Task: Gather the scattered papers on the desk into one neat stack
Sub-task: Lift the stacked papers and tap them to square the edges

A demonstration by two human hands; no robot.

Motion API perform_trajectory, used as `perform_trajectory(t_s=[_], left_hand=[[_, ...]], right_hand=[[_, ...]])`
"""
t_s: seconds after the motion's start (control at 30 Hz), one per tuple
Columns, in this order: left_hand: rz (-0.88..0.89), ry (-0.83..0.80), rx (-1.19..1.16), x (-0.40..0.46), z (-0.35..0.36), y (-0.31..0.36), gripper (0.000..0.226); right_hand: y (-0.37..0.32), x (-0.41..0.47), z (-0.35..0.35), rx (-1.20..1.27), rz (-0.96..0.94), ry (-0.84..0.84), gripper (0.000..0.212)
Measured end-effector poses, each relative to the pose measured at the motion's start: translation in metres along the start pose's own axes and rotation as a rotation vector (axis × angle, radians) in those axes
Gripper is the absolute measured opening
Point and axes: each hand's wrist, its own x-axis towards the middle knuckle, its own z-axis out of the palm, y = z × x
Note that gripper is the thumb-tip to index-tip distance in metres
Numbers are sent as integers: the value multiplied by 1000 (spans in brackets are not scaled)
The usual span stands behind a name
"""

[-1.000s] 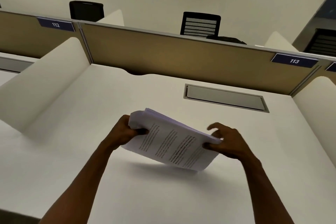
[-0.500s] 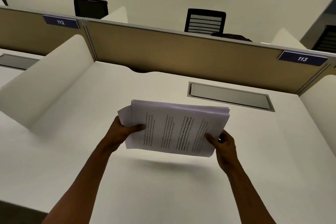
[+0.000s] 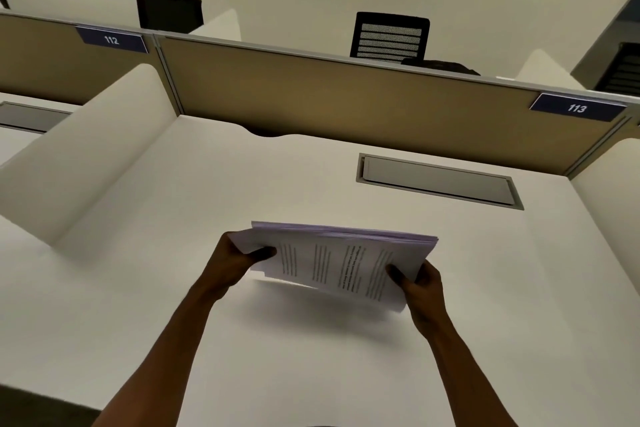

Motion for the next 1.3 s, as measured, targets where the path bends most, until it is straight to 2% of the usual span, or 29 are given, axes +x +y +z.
perform_trajectory(t_s=[0.1,0.2,0.33,0.4,0.47,0.57,0.63,0.73,0.83,1.0,1.1,1.23,1.3], left_hand=[[29,0,-30,0,-3,1,37],[26,-12,51,-1,0,-9,31],[109,-48,95,0,7,-17,20],[72,4,98,4,9,-13,22],[-4,42,67,7,8,-8,29],[-36,-9,38,7,5,-10,44],[-68,-28,50,6,8,-14,45],[-104,0,79,7,17,-18,46],[-85,63,57,9,22,-13,41],[-32,93,-46,10,23,-5,28],[-18,101,-64,5,21,-11,35],[-54,60,3,-6,21,-39,46],[-101,64,67,-11,25,-48,42]], right_hand=[[-7,1,-3,6,-57,-47,27],[3,0,-3,-41,-43,-61,31],[15,0,1,-88,-58,-52,21],[10,3,1,-74,-36,-29,20],[4,4,-2,-25,-8,3,27],[1,5,-6,33,-24,-19,45],[5,4,-6,25,5,2,54],[10,3,-1,13,72,57,41],[6,5,5,-8,52,54,30],[-7,5,7,-7,-12,79,37],[-7,5,2,-15,-31,65,34],[10,-4,2,-35,18,37,45],[16,-6,3,-24,43,48,37]])
